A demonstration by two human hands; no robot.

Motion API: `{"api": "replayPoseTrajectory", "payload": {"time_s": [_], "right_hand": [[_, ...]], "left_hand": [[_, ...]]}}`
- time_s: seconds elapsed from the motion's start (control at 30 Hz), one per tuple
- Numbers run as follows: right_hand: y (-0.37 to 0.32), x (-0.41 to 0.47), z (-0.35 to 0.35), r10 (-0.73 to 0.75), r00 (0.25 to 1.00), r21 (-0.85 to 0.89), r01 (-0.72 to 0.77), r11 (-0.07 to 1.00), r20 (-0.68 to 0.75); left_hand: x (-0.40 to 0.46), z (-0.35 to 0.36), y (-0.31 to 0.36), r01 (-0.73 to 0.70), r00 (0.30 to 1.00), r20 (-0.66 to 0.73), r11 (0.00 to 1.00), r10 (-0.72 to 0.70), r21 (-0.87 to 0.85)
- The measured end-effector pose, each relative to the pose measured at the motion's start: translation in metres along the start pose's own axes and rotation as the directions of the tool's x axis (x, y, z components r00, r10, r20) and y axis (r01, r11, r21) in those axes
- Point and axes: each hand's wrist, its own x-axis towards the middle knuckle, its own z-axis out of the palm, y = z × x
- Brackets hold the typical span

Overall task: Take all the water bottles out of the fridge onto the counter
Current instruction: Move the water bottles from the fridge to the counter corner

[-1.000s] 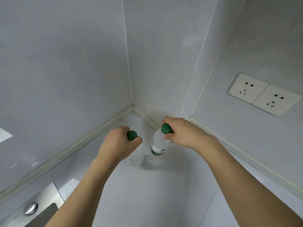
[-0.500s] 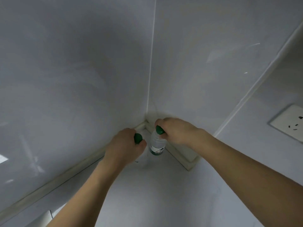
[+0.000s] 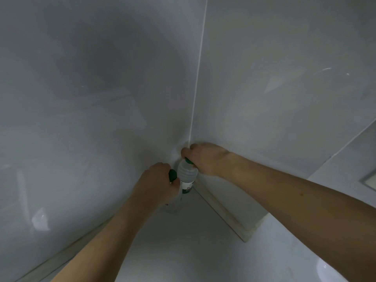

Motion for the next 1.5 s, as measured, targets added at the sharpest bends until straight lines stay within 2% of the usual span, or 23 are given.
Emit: {"api": "replayPoseTrajectory", "payload": {"time_s": [0.23,0.43,0.57,0.7,1.0,1.27,1.5], "right_hand": [[0.011,0.021,-0.002,0.054,0.998,0.041,-0.055,0.998,0.008],[0.012,0.030,0.000,0.040,0.998,0.084,-0.036,0.996,-0.049],[0.016,0.030,0.001,0.049,0.997,0.122,-0.042,0.992,-0.054],[0.015,0.032,-0.002,0.063,0.998,0.127,-0.061,0.990,-0.011],[0.017,0.033,0.003,0.071,0.996,0.158,-0.062,0.986,-0.051],[0.009,0.021,0.010,0.140,0.990,0.223,-0.135,0.965,-0.004],[-0.015,-0.046,0.005,0.244,0.963,0.376,-0.186,0.908,-0.112]], "left_hand": [[0.018,-0.002,0.000,-0.031,0.996,-0.080,0.999,0.034,0.034],[0.022,0.001,0.006,-0.013,1.000,0.006,0.996,0.012,0.085],[0.025,-0.004,0.009,0.008,0.999,0.032,0.998,-0.010,0.061],[0.031,-0.009,0.013,-0.034,0.999,0.039,0.990,0.029,0.139],[0.019,-0.003,0.005,0.026,1.000,-0.004,0.999,-0.026,0.045],[0.023,0.000,0.009,0.077,0.997,0.005,0.997,-0.077,-0.004],[0.011,-0.017,0.015,0.108,0.992,0.065,0.994,-0.108,0.007]]}}
